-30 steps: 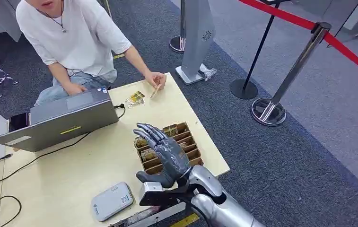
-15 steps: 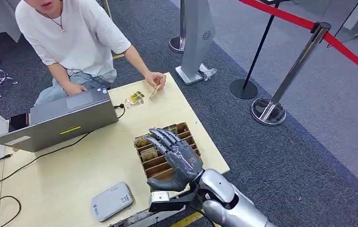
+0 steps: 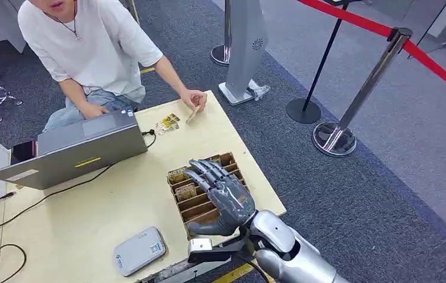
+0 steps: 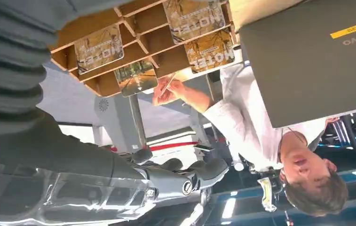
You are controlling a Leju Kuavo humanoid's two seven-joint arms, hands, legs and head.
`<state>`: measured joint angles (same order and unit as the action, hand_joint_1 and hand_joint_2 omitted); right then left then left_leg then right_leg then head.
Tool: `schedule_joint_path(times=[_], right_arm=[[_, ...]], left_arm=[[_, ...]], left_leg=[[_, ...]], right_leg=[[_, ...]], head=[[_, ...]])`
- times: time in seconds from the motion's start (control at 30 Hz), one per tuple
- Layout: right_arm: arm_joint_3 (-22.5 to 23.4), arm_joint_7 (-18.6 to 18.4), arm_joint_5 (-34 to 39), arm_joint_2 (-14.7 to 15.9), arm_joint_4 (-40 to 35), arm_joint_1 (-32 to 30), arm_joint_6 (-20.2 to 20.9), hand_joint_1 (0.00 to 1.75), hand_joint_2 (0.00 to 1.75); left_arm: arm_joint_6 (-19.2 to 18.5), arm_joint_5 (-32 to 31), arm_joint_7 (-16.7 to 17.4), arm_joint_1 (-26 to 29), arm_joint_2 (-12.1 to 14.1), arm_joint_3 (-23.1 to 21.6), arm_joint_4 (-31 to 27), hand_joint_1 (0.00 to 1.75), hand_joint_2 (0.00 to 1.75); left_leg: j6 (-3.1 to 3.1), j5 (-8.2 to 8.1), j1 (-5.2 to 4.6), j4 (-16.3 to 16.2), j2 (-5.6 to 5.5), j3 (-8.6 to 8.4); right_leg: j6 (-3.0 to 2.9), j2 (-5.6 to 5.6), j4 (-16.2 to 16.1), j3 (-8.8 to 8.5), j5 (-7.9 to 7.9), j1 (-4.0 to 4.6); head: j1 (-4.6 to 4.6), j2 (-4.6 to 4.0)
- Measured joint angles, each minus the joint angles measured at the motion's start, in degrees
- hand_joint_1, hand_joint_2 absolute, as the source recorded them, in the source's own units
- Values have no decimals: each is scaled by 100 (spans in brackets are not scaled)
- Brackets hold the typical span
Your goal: Pass the card to the sensor for recognition and then transmit it.
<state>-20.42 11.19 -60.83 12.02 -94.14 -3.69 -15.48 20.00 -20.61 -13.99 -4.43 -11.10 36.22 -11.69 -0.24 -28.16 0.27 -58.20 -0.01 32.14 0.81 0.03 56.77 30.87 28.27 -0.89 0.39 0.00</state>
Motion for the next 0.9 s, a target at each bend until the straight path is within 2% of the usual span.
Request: schedule_joint_path(times=[0.53,0.9], right_arm=[[173,-265,-219,291,-55,-151,70,0,175],[217,-350,-273,424,-112,-171,603,0,175]], left_arm=[[-81,-83,0,-1,35,0,0,0,0],[-114,-83,-9,-1,37,0,0,0,0]], left_leg=[[0,0,0,0,0,0],[0,0,0,0,0,0]], right_leg=[[0,0,0,0,0,0],[0,0,0,0,0,0]], head=[[0,0],[0,0]])
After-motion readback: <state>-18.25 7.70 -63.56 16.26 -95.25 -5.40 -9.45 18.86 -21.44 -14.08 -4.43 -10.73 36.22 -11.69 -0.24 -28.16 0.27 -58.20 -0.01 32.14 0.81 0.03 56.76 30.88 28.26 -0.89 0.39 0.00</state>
